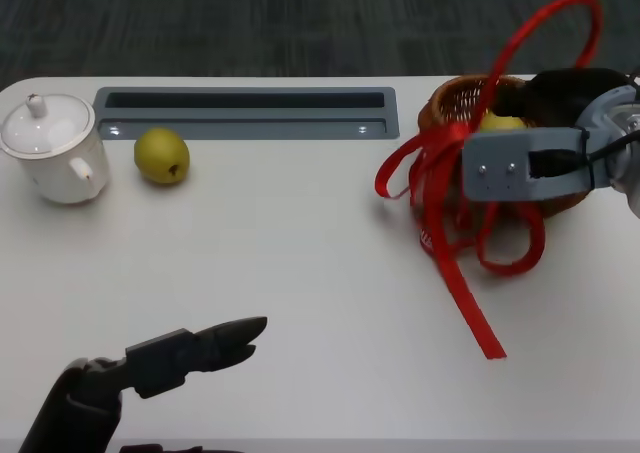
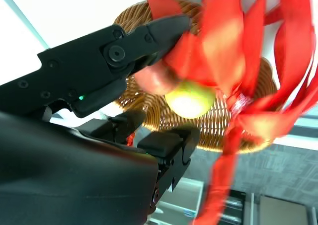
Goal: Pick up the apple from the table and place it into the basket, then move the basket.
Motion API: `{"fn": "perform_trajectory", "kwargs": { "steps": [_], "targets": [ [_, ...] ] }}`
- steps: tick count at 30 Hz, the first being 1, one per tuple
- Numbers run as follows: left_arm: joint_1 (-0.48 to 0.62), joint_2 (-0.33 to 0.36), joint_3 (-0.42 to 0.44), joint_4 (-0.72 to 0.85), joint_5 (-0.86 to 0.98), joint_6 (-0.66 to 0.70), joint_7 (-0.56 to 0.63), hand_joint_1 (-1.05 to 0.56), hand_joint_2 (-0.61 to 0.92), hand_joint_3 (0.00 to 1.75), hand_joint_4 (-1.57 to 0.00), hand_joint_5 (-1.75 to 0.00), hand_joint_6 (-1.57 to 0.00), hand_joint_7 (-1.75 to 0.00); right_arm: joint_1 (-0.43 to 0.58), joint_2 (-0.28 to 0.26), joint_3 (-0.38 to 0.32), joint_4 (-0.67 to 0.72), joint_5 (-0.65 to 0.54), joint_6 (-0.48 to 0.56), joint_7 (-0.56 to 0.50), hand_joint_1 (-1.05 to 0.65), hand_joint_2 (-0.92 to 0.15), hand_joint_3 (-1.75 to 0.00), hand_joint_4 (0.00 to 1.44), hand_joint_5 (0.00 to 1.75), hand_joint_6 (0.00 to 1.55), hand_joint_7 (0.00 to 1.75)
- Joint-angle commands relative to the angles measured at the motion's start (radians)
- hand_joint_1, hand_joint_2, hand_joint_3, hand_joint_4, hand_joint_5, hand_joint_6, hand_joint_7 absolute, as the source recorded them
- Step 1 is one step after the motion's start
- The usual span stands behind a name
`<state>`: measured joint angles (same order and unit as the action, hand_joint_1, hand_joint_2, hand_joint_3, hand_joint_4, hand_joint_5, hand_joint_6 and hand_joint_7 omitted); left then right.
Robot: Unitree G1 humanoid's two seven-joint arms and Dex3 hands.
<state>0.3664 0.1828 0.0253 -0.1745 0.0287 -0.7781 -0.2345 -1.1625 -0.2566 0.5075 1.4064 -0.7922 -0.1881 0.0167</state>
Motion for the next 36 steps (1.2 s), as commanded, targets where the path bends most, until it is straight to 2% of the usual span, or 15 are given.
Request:
{"fn": "perform_trajectory", "kwargs": {
  "steps": [1, 7, 11, 18, 27, 33, 36],
  "targets": [
    [0.002, -0.002, -0.002, -0.016, -0.003, 0.013, 0.015, -0.58, 0.72, 0.00, -0.95, -0.01, -0.75, 0.00, -0.021, 0.002, 0.021, -0.008, -0.015, -0.004, -0.011, -1.01, -0.82, -0.01, 0.26, 0.00, 0.24, 0.00],
    [-0.009, -0.007, -0.003, -0.007, 0.004, 0.003, 0.018, -0.58, 0.71, 0.00, -0.96, -0.01, -0.75, 0.00, -0.037, 0.010, 0.043, -0.008, -0.022, 0.001, 0.043, -1.05, -0.86, -0.02, 0.06, 0.00, 0.11, 0.00],
    [-0.016, -0.009, -0.004, -0.006, 0.001, 0.002, 0.018, -0.59, 0.71, 0.00, -0.96, -0.01, -0.75, 0.00, -0.044, 0.012, 0.050, -0.008, -0.017, 0.006, 0.071, -1.05, -0.86, -0.01, 0.02, 0.00, 0.07, 0.00],
    [-0.038, -0.006, 0.000, 0.007, -0.001, -0.005, 0.016, -0.59, 0.71, 0.00, -0.95, -0.01, -0.75, 0.00, -0.047, 0.002, 0.006, -0.012, 0.036, 0.008, 0.128, -1.05, -0.84, 0.00, 0.07, 0.02, 0.09, 0.01],
    [-0.069, -0.003, -0.001, 0.026, 0.000, -0.026, 0.013, -0.58, 0.72, 0.00, -0.97, -0.01, -0.76, 0.00, -0.004, -0.066, -0.053, -0.023, 0.086, -0.095, 0.094, -1.05, -0.82, 0.00, 0.16, 0.04, 0.15, 0.02],
    [-0.085, 0.004, -0.003, 0.033, -0.002, -0.028, 0.008, -0.59, 0.73, 0.00, -0.98, -0.01, -0.76, 0.00, 0.027, -0.112, -0.089, -0.033, 0.128, -0.162, 0.114, -0.92, -0.77, 0.00, 0.19, 0.02, 0.17, 0.01],
    [-0.092, 0.006, -0.007, 0.038, -0.009, -0.027, 0.005, -0.58, 0.72, 0.00, -0.98, -0.01, -0.77, 0.00, 0.045, -0.131, -0.097, -0.040, 0.144, -0.191, 0.129, -0.91, -0.76, 0.00, 0.21, 0.02, 0.19, 0.01]
  ]
}}
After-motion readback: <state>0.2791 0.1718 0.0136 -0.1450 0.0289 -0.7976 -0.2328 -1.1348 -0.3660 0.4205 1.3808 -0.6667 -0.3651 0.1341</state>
